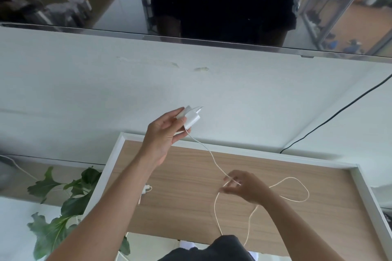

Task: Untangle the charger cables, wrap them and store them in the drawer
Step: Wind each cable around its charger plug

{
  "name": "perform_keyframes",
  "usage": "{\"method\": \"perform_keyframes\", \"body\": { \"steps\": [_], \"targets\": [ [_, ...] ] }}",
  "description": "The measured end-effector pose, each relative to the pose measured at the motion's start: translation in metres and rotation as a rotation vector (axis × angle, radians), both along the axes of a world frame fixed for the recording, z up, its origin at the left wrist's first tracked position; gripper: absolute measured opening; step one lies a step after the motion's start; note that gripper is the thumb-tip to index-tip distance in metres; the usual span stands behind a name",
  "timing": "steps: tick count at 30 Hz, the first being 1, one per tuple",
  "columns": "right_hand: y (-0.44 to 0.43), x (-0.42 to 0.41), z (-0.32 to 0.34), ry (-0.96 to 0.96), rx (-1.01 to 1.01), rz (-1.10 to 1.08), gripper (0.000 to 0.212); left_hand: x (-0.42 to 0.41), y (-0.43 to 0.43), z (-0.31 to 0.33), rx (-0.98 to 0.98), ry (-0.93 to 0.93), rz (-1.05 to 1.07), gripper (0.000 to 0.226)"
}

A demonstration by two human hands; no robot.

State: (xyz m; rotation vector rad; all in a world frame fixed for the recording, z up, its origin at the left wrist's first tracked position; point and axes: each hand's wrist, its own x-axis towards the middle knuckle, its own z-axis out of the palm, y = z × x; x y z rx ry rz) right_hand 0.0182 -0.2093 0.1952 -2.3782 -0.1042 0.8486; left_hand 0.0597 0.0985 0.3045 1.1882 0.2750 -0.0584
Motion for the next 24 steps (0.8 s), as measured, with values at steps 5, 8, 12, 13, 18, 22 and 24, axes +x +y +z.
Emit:
{"method": "perform_keyframes", "body": {
  "steps": [5, 8, 12, 13, 18, 22, 24],
  "targets": [
    [0.054, 0.005, 0.054, 0.027, 0.408, -0.009, 0.044, -0.013, -0.016, -0.015, 0.016, 0.030, -0.092, 0.036],
    [0.077, 0.007, 0.074, -0.011, 0.589, -0.070, 0.035, -0.019, -0.020, -0.022, 0.040, 0.044, -0.123, 0.036],
    [0.082, 0.009, 0.069, -0.071, 0.708, -0.227, 0.043, -0.023, -0.015, -0.028, 0.003, 0.054, -0.124, 0.035],
    [0.081, 0.010, 0.067, -0.057, 0.736, -0.256, 0.044, -0.024, -0.014, -0.029, -0.017, 0.056, -0.120, 0.035],
    [0.076, 0.009, 0.060, -0.024, 0.752, -0.285, 0.049, -0.030, -0.014, -0.026, -0.092, 0.094, -0.142, 0.033],
    [0.066, 0.012, 0.058, 0.034, 0.587, -0.268, 0.053, -0.034, -0.012, -0.019, -0.097, 0.145, -0.317, 0.034],
    [0.053, 0.017, 0.057, 0.108, 0.596, -0.248, 0.047, -0.036, -0.008, -0.020, -0.034, 0.132, -0.434, 0.037]
  ]
}}
